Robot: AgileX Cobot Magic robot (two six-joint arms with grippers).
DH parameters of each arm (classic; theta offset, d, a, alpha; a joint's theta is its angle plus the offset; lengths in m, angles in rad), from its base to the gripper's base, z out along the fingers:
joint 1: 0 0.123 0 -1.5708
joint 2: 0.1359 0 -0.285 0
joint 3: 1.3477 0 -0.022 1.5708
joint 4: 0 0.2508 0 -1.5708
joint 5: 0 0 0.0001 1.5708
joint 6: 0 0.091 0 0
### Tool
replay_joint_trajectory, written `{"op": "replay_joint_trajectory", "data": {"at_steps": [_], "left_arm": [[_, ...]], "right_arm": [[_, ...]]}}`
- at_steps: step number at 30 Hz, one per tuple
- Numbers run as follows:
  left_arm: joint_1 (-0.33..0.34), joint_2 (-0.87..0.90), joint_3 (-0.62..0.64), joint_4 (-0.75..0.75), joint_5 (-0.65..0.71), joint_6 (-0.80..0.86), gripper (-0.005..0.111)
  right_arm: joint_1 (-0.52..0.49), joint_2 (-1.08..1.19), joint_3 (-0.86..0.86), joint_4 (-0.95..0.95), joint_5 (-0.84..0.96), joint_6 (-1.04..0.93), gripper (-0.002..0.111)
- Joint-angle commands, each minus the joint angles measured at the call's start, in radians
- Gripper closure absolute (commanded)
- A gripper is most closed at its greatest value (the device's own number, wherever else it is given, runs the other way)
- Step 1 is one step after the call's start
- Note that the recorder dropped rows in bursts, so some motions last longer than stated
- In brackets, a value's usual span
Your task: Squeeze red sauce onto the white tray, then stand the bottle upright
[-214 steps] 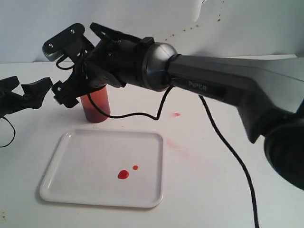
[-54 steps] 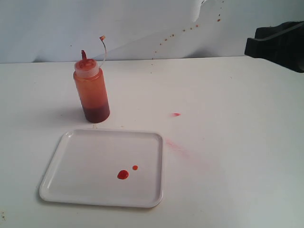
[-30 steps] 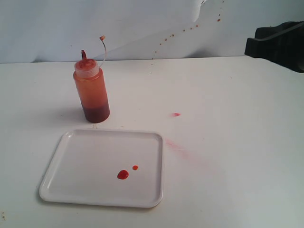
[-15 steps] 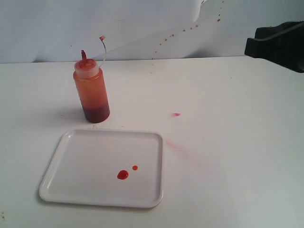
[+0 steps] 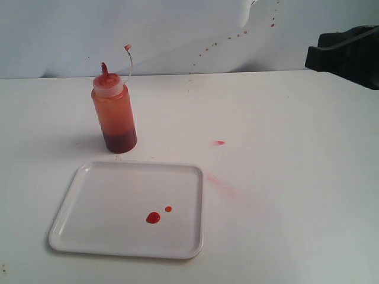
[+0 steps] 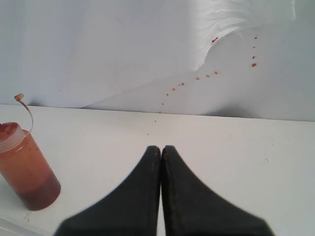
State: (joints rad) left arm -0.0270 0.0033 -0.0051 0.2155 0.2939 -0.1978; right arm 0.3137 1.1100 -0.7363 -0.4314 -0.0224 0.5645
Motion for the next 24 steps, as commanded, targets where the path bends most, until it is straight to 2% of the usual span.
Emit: {"op": "replay_joint_trajectory", "data": {"at_steps": [1, 7, 11, 13, 20, 24], "left_arm": [[0.0, -0.003, 0.005, 0.002, -0.005, -0.002, 0.003], [0.0, -0.003, 0.005, 0.002, -0.005, -0.002, 0.003], [0.0, -0.003, 0.005, 0.002, -0.005, -0.002, 0.003], [0.0, -0.003, 0.005, 0.002, -0.005, -0.002, 0.003], [0.0, -0.003, 0.005, 0.002, -0.005, -0.002, 0.003], [0.0, -0.003, 0.005, 0.002, -0.005, -0.002, 0.003]], "right_arm": [[-0.062, -0.11, 0.006, -0.022, 0.014, -0.009, 0.108], [-0.238, -0.558, 0.006, 0.029, 0.302, -0.008, 0.108], [-0.315, -0.829, 0.006, 0.029, 0.498, -0.008, 0.108], [-0.322, -0.933, 0.006, 0.029, 0.58, -0.01, 0.108], [-0.322, -1.038, 0.021, 0.037, 0.634, -0.014, 0.108], [-0.322, -1.038, 0.101, 0.18, 0.601, -0.27, 0.108]]}}
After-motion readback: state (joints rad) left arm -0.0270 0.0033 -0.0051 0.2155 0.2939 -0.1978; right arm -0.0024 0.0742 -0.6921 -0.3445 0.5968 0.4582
